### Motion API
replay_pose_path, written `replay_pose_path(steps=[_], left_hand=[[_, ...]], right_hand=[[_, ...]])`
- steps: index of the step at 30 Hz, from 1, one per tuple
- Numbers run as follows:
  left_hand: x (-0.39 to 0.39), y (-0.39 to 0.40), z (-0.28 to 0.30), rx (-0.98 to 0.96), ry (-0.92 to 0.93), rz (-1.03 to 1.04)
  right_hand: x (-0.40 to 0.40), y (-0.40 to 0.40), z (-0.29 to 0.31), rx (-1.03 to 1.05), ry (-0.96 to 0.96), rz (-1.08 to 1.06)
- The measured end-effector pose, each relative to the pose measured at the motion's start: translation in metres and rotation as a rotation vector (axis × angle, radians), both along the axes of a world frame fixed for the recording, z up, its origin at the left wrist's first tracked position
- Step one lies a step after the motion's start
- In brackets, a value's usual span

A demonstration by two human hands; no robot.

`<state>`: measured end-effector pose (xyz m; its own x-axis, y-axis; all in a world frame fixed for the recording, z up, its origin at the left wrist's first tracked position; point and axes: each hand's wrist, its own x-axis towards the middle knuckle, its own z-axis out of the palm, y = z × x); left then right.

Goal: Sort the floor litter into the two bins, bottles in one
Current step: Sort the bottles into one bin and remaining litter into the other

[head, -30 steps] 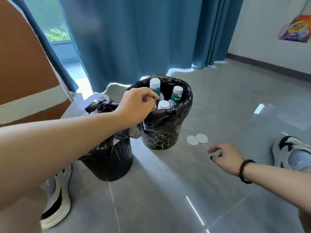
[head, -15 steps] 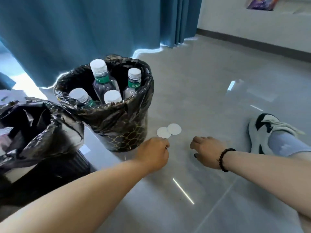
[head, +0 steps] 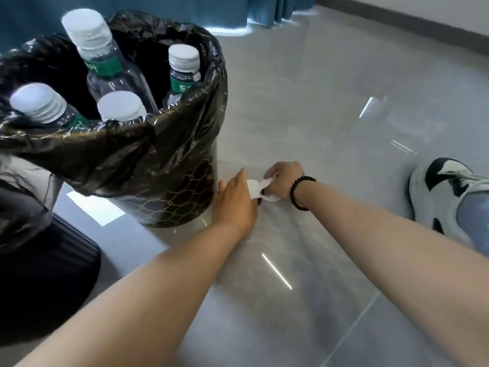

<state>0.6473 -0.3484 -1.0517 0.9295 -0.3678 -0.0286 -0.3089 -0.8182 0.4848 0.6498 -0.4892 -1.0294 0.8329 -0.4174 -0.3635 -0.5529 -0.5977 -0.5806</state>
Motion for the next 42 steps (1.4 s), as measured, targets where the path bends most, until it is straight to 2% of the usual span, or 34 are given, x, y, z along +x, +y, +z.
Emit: replay_pose_path(steps=[3, 6, 10, 12, 16, 20, 25, 27, 30, 32, 36, 42], left_hand=[[0.011, -0.006, 0.007, -0.049, 0.145, 0.07], [0.015, -0.005, 0.017, 0.037, 0.304, 0.128], [-0.013, 0.008, 0.03, 0.154, 0.318, 0.152], [-0.031, 0.019, 0.033, 0.116, 0.333, 0.099], [-0.058, 0.051, 0.055, -0.043, 0.495, 0.018], [-0.075, 0.095, 0.107, -0.19, 0.603, 0.018], [-0.095, 0.141, 0.191, -0.229, 0.464, -0.036], [-0.103, 0.157, 0.228, -0.222, 0.473, -0.076], [-0.111, 0.188, 0.283, -0.17, 0.45, -0.175], [-0.111, 0.218, 0.314, -0.133, 0.357, -0.165], [-0.1, 0.285, 0.344, -0.118, 0.185, -0.019], [-0.091, 0.362, 0.351, 0.12, 0.074, 0.032]], right_hand=[[-0.014, 0.0, 0.003, -0.023, 0.03, 0.013], [-0.029, 0.001, 0.009, -0.043, 0.085, 0.033], [-0.053, 0.015, 0.021, -0.179, 0.173, 0.083], [-0.063, 0.022, 0.025, -0.183, 0.202, 0.09], [-0.088, 0.038, 0.046, -0.193, 0.25, 0.184], [-0.111, 0.059, 0.086, -0.104, 0.249, 0.212], [-0.142, 0.062, 0.172, -0.065, 0.097, 0.163], [-0.158, 0.066, 0.2, -0.017, 0.057, 0.134], [-0.19, 0.084, 0.226, 0.122, 0.09, 0.181], [-0.209, 0.099, 0.23, 0.195, 0.145, 0.264], [-0.222, 0.132, 0.228, 0.219, 0.133, 0.372], [-0.214, 0.183, 0.242, 0.327, -0.017, 0.459]])
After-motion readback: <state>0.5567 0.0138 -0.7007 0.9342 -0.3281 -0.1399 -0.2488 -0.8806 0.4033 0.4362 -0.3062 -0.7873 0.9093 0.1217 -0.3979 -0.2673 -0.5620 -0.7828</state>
